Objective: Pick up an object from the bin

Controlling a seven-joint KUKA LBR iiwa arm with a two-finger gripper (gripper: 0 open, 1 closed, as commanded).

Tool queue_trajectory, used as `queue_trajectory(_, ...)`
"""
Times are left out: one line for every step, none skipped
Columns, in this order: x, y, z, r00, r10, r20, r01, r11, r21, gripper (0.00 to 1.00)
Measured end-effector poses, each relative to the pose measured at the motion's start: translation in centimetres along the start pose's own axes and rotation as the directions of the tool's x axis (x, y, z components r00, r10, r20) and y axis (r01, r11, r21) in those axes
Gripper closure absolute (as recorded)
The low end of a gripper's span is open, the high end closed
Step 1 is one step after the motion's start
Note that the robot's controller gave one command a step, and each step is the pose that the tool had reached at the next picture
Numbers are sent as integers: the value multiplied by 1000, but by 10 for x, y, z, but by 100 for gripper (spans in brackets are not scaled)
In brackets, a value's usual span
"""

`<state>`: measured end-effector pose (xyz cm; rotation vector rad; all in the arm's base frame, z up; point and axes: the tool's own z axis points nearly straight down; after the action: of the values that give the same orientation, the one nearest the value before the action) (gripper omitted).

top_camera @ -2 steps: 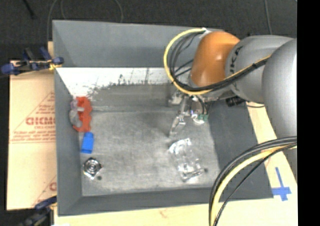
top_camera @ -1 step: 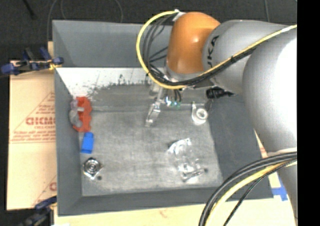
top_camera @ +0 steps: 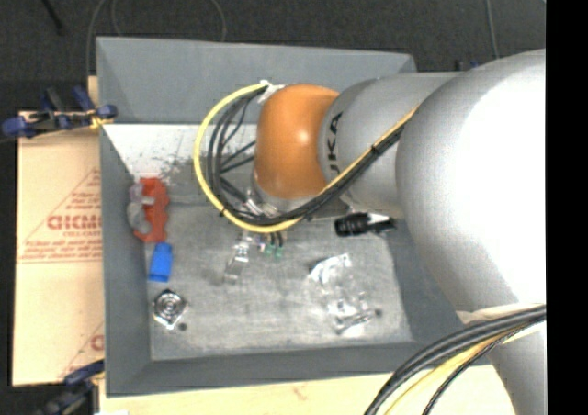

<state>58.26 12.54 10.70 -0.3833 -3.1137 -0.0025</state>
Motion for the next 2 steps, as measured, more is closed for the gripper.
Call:
queue_trajectory(-57, 82, -17, 1000, 22, 15, -22, 1000, -8, 0)
queue_trajectory(50, 99, -43, 969, -246, 6, 246, 969, 1, 0)
